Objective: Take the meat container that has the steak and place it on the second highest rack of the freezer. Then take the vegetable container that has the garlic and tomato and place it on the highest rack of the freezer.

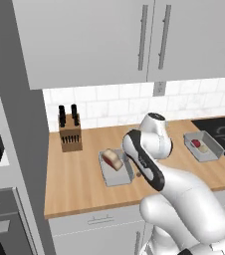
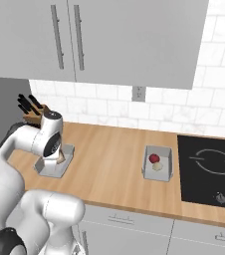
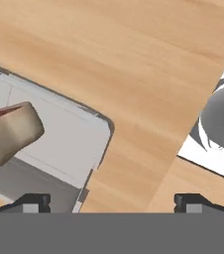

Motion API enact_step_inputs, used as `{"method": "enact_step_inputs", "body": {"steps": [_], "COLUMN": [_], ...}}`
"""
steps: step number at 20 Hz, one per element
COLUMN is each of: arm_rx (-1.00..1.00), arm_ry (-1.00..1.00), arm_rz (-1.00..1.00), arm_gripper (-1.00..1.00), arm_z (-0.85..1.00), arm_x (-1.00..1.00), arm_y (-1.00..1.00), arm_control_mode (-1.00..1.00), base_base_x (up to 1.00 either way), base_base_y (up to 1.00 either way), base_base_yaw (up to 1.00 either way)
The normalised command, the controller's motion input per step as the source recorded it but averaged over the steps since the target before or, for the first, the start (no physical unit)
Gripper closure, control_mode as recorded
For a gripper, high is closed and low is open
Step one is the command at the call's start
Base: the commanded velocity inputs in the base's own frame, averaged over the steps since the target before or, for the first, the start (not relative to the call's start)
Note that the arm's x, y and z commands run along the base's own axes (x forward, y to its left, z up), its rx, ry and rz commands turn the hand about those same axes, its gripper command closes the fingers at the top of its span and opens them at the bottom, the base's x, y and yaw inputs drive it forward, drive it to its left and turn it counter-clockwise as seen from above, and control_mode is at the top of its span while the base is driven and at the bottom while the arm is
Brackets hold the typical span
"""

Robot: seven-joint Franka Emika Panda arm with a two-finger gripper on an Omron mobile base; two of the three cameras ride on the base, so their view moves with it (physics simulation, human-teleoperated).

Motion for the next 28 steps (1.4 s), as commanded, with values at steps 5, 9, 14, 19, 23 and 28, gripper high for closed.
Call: {"method": "enact_step_inputs", "body": {"steps": [5, 9, 14, 19, 23, 28], "arm_rx": [0.01, 0.0, 0.0, 0.0, 0.0, 0.0], "arm_ry": [0.09, 0.04, 0.02, 0.01, 0.0, 0.0], "arm_rz": [0.0, 0.0, 0.0, 0.0, 0.0, 0.0], "arm_gripper": [-1.0, -1.0, -1.0, 1.0, 1.0, 1.0], "arm_z": [-0.5, -0.32, -0.29, -0.3, -0.23, 0.0], "arm_x": [0.12, 0.12, 0.07, 0.05, 0.0, 0.0], "arm_y": [0.19, 0.21, 0.2, 0.2, 0.13, 0.0], "arm_control_mode": [-1.0, -1.0, -1.0, -1.0, -1.0, -1.0], "base_base_x": [0.0, 0.0, 0.0, 0.0, 0.0, 0.0], "base_base_y": [0.0, 0.0, 0.0, 0.0, 0.0, 0.0], "base_base_yaw": [0.0, 0.0, 0.0, 0.0, 0.0, 0.0]}}
